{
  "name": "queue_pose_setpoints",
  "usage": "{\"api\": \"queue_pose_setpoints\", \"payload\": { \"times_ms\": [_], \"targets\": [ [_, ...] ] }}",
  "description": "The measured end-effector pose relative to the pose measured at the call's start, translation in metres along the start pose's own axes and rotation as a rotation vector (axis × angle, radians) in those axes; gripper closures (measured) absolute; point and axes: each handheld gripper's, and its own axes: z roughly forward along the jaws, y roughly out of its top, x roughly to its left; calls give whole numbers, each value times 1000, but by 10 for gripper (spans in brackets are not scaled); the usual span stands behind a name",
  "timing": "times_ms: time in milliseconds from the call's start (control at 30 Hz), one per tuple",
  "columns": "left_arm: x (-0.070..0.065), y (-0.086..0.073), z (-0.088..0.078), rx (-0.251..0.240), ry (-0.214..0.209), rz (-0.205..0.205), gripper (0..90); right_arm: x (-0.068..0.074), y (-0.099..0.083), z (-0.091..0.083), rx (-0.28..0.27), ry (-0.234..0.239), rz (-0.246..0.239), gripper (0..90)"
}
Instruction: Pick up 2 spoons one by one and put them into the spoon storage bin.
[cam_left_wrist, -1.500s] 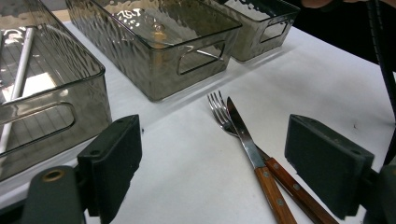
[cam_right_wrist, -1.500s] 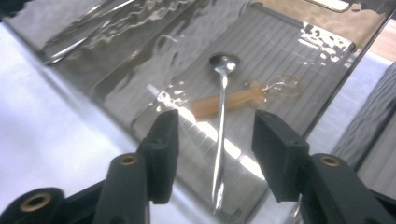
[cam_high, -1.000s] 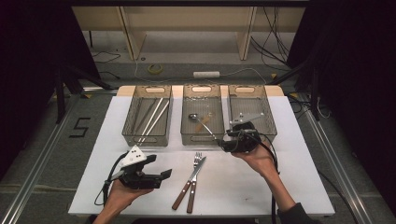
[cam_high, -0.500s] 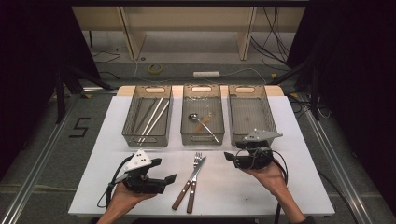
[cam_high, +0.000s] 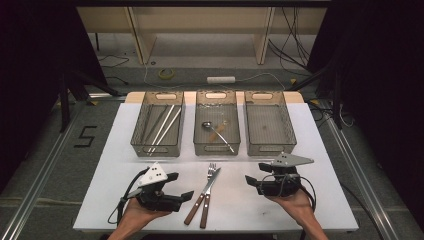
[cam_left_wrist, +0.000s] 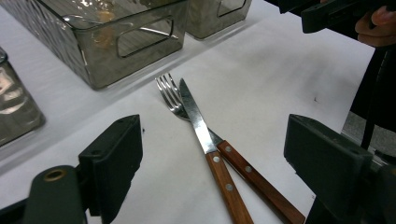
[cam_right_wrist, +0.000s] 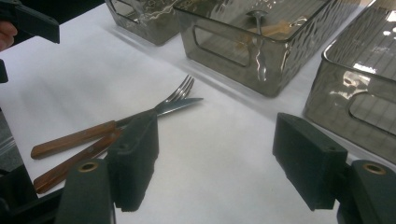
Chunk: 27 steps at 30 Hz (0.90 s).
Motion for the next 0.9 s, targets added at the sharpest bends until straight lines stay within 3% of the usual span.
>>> {"api": "queue_pose_setpoints", "payload": {
  "times_ms": [267, 900],
  "targets": [
    [-5, 2, 5, 9, -18, 3, 192, -1, -11, -7, -17, 4, 29, 311],
    [-19, 4, 16, 43, -65, 24, 209, 4, -24, -16, -22, -12, 47, 272]
  ]
}}
